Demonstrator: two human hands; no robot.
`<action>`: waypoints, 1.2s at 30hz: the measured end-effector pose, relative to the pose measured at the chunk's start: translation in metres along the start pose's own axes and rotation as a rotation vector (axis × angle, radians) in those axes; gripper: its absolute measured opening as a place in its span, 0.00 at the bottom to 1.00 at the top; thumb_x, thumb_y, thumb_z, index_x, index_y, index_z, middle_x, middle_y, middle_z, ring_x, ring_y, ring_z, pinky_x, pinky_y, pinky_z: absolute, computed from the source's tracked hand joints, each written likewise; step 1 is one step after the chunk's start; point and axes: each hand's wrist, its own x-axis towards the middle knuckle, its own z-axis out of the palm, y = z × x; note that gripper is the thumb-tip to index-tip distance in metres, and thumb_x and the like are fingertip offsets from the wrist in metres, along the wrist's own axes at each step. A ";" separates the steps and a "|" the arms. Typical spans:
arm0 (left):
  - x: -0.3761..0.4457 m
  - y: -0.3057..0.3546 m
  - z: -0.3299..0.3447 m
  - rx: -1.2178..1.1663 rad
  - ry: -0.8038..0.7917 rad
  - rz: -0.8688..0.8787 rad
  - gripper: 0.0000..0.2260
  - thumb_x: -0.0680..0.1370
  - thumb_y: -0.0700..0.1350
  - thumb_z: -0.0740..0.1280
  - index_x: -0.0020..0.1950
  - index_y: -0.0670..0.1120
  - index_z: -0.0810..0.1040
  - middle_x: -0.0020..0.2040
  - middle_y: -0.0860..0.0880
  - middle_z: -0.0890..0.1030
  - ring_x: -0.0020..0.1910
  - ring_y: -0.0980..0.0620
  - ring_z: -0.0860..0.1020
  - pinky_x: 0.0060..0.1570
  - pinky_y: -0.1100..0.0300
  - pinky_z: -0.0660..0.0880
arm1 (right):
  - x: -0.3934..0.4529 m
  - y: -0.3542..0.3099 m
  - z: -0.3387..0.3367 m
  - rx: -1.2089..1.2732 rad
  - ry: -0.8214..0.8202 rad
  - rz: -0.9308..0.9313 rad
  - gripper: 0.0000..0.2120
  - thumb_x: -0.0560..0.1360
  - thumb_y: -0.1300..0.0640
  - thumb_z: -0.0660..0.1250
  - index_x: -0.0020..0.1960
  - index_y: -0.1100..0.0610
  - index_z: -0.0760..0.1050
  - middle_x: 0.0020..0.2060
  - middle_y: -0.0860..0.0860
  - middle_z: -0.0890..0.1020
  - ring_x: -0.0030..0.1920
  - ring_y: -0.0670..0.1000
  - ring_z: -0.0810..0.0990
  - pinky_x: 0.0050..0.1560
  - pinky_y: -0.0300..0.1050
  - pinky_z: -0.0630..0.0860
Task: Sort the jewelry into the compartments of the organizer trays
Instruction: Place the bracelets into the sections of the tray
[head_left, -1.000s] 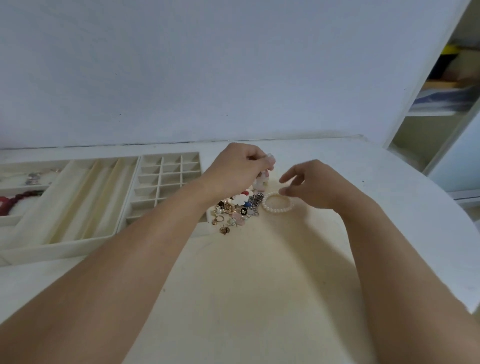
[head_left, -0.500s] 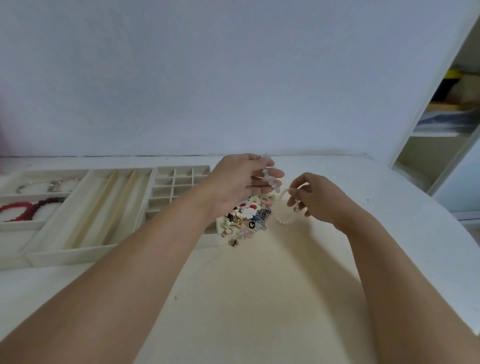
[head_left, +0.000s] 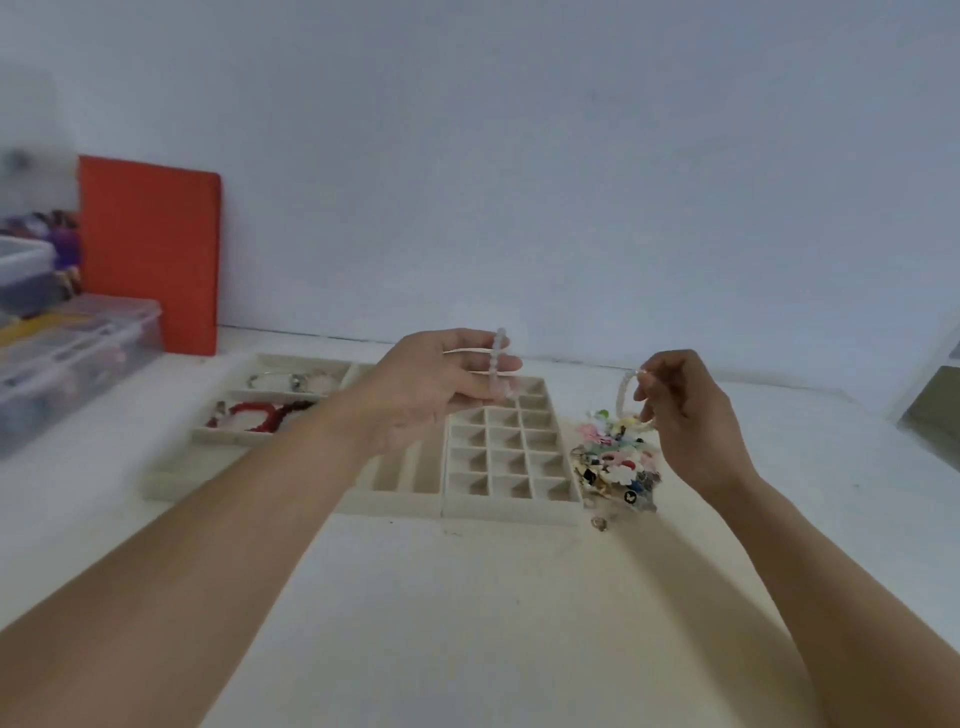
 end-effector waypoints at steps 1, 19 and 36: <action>-0.008 0.004 -0.019 0.015 0.028 0.010 0.19 0.72 0.23 0.69 0.58 0.41 0.80 0.52 0.43 0.86 0.52 0.46 0.85 0.54 0.56 0.81 | 0.001 -0.014 0.014 0.019 -0.032 -0.022 0.04 0.84 0.55 0.61 0.51 0.48 0.71 0.41 0.47 0.81 0.37 0.48 0.80 0.41 0.44 0.77; -0.085 0.027 -0.221 0.807 0.275 -0.195 0.04 0.77 0.37 0.72 0.51 0.43 0.84 0.42 0.45 0.85 0.39 0.51 0.81 0.42 0.57 0.80 | -0.010 -0.185 0.259 -0.058 -0.753 -0.201 0.02 0.82 0.56 0.64 0.52 0.53 0.75 0.41 0.47 0.85 0.34 0.48 0.80 0.39 0.42 0.79; -0.070 0.021 -0.221 1.253 0.296 -0.185 0.07 0.74 0.37 0.73 0.45 0.50 0.87 0.41 0.55 0.83 0.43 0.55 0.79 0.47 0.60 0.76 | -0.015 -0.171 0.271 -0.254 -0.752 -0.269 0.02 0.78 0.53 0.67 0.50 0.49 0.77 0.42 0.43 0.82 0.43 0.46 0.78 0.43 0.44 0.72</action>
